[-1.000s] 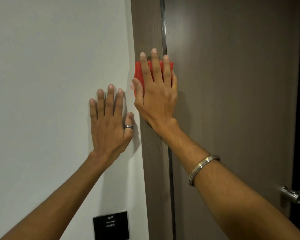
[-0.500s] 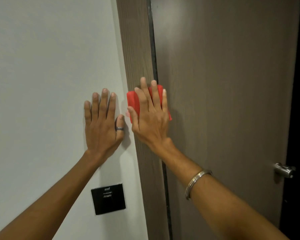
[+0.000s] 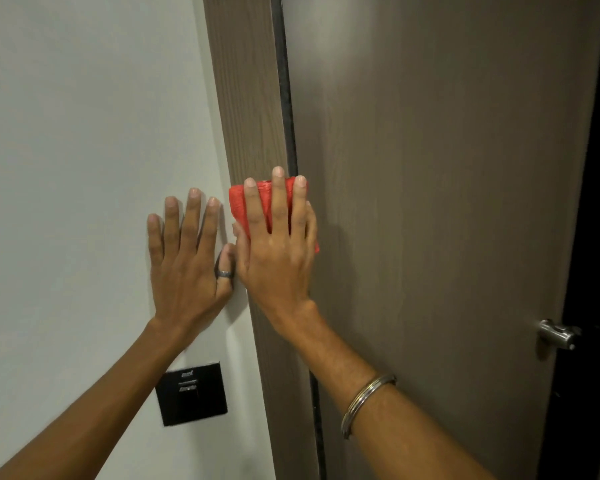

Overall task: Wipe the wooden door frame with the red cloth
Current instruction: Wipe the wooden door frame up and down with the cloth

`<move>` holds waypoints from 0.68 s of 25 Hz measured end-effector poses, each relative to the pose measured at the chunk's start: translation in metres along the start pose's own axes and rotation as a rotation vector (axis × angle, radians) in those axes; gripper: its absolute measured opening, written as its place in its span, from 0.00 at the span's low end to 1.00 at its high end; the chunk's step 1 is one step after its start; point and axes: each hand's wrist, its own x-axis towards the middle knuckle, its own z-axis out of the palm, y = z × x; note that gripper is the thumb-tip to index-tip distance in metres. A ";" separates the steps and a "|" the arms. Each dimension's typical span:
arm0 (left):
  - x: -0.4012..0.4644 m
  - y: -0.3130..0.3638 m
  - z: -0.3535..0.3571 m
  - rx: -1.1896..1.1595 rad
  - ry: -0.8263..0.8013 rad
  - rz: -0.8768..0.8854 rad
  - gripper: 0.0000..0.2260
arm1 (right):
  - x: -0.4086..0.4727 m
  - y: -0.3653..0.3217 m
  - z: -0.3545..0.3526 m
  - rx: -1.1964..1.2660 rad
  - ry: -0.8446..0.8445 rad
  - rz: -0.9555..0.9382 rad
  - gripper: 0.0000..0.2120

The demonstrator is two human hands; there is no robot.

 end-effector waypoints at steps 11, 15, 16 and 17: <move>-0.093 0.017 -0.032 -0.113 -0.259 -0.123 0.30 | -0.165 0.039 -0.055 0.007 -0.359 -0.177 0.36; -0.188 0.036 -0.069 -0.424 -0.297 -0.290 0.24 | -0.254 0.043 -0.115 0.552 -0.579 0.365 0.31; -0.221 0.042 -0.083 -0.522 -0.334 -0.331 0.21 | -0.275 0.030 -0.132 0.715 -0.574 0.708 0.25; -0.251 0.050 -0.095 -0.605 -0.398 -0.388 0.18 | -0.291 0.014 -0.143 0.847 -0.557 1.064 0.18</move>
